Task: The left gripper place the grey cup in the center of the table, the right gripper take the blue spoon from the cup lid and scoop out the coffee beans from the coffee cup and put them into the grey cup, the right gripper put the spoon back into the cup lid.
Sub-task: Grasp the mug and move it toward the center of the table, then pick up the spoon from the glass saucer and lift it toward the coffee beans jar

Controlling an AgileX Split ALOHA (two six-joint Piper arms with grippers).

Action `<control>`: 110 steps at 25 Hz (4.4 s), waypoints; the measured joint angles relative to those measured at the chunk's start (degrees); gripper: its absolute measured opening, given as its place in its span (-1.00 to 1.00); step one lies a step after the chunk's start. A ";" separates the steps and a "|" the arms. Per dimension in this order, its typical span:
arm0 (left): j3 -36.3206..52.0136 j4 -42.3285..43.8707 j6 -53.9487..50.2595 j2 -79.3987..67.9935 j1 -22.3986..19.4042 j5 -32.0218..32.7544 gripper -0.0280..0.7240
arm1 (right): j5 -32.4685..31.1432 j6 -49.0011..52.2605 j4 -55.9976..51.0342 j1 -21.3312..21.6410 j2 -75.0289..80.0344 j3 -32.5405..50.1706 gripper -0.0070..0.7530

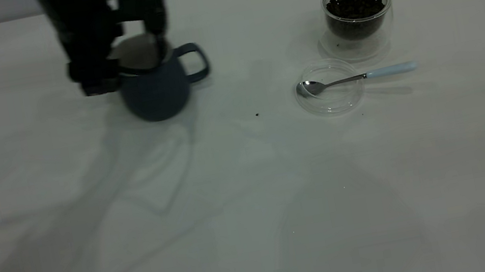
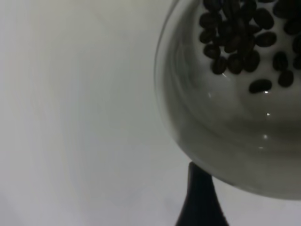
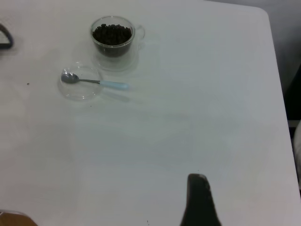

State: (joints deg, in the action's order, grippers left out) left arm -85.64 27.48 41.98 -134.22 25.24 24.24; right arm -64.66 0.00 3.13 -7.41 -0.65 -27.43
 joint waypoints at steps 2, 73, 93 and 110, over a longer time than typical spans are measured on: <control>0.00 -0.06 -1.57 0.00 1.73 -0.94 0.65 | 0.00 0.00 0.00 0.00 0.00 0.00 0.51; 54.93 -32.53 -35.70 119.92 6.11 40.83 0.65 | 0.00 0.00 0.00 0.00 0.00 0.00 0.51; 57.83 -29.58 -39.97 120.92 4.48 40.32 0.65 | 0.00 0.00 0.00 0.00 0.00 0.00 0.51; 57.90 -29.58 -40.03 135.23 -24.54 40.63 0.65 | 0.00 0.00 0.00 0.00 0.00 0.00 0.51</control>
State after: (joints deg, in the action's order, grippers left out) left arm -27.74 -2.10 1.95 1.01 0.70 64.87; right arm -64.66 0.00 3.13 -7.41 -0.65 -27.43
